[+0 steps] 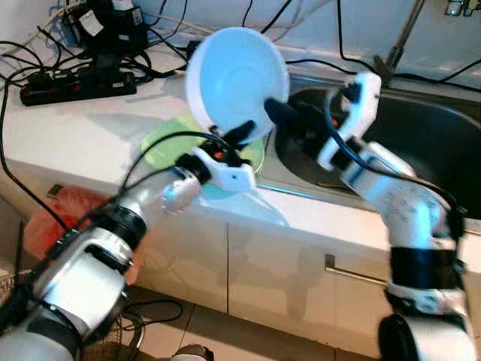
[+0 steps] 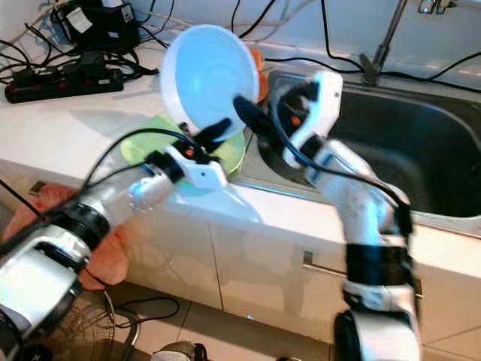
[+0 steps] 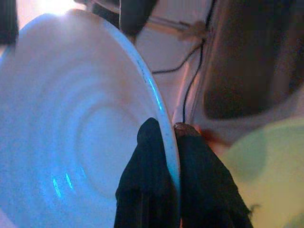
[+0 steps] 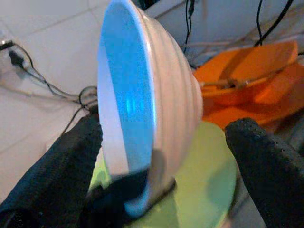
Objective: Kitchen organization
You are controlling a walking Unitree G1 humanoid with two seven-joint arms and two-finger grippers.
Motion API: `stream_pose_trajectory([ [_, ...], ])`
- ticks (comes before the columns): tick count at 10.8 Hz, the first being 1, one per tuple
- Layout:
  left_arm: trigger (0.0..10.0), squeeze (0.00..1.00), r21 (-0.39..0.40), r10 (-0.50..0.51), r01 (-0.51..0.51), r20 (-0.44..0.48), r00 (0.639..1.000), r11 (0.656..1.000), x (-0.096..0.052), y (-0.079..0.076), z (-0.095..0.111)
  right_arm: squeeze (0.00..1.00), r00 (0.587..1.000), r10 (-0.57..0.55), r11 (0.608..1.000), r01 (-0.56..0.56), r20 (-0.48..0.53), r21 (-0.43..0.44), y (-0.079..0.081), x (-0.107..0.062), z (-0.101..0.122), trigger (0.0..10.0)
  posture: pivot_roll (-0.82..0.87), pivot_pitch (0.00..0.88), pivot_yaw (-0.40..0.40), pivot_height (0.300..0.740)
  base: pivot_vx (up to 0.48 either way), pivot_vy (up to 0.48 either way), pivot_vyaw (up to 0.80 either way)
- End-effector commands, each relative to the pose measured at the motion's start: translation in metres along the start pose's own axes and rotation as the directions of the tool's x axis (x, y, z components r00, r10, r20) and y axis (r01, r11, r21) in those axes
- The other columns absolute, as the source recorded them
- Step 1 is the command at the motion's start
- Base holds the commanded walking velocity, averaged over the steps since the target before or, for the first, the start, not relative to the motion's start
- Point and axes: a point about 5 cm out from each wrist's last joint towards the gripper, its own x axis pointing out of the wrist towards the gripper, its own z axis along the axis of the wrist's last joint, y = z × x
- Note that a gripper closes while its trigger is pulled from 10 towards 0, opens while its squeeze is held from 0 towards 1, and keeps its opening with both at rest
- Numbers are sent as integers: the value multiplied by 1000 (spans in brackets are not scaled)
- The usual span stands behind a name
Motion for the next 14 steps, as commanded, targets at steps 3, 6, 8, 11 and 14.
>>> stream_pose_trajectory([
  [3,0,0,-7,4,-3,67,998,1000,3,-12,18,0,998,-29,998,32,54,-57,2,10,11,10000,186,47,24,740,0,0,0],
  [6,0,0,17,31,-32,75,997,999,-1,-14,21,0,992,-112,987,118,54,-106,-5,15,15,0,190,49,20,740,0,0,0],
  [8,0,0,31,43,-45,67,997,998,-2,-12,20,0,989,-143,981,148,47,-126,-8,16,16,0,188,48,20,740,0,0,0],
  [11,0,0,58,55,-59,65,996,997,-1,-10,20,0,985,-169,975,173,42,-141,-11,16,17,0,186,44,22,740,0,0,0],
  [14,0,0,106,63,-69,59,996,992,-1,-11,20,0,971,-237,958,232,-9,-166,-18,18,15,0,188,39,17,740,0,0,0],
])
